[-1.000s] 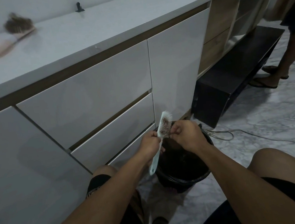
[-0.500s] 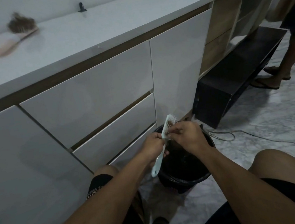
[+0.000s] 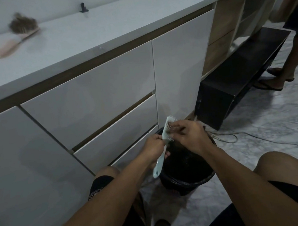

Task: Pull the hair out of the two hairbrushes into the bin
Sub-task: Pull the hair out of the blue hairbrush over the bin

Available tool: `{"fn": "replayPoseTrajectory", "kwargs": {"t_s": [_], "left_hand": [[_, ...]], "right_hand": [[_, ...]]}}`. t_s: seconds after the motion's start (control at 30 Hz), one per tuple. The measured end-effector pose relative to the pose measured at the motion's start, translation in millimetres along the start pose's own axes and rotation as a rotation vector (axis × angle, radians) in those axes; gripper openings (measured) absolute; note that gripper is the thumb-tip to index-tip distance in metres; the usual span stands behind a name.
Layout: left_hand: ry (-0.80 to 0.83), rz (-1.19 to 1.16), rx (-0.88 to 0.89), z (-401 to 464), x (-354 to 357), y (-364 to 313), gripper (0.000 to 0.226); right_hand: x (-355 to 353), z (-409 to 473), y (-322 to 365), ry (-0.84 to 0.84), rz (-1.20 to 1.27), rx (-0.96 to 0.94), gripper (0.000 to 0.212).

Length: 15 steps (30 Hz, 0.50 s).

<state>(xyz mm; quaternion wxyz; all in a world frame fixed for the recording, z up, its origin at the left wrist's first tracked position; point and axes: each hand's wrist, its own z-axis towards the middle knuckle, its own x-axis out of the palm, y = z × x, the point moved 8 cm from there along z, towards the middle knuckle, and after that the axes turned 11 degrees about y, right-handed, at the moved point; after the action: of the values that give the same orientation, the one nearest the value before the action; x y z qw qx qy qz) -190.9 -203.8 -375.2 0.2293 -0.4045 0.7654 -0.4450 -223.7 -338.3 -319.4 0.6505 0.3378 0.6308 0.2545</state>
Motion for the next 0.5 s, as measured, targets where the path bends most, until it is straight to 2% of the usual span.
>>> {"fn": "replayPoseTrajectory", "kwargs": {"t_s": [0.1,0.23,0.37,0.5], "left_hand": [[0.019,-0.043,-0.002,-2,7,-2,0.017],[0.002,-0.063,-0.006,-5,4,-3,0.021],[-0.019,-0.083,-0.008,-6,-3,-4,0.023],[-0.011,-0.078,-0.016,-6,-2,-5,0.021]], "right_hand": [[4,-1,8,-0.013,-0.117,-0.043,0.029],[-9,-1,6,-0.121,-0.062,-0.044,0.016],[-24,-2,-8,-0.221,-0.007,0.053,0.013],[-9,0,-6,-0.054,0.007,0.049,0.022]]}}
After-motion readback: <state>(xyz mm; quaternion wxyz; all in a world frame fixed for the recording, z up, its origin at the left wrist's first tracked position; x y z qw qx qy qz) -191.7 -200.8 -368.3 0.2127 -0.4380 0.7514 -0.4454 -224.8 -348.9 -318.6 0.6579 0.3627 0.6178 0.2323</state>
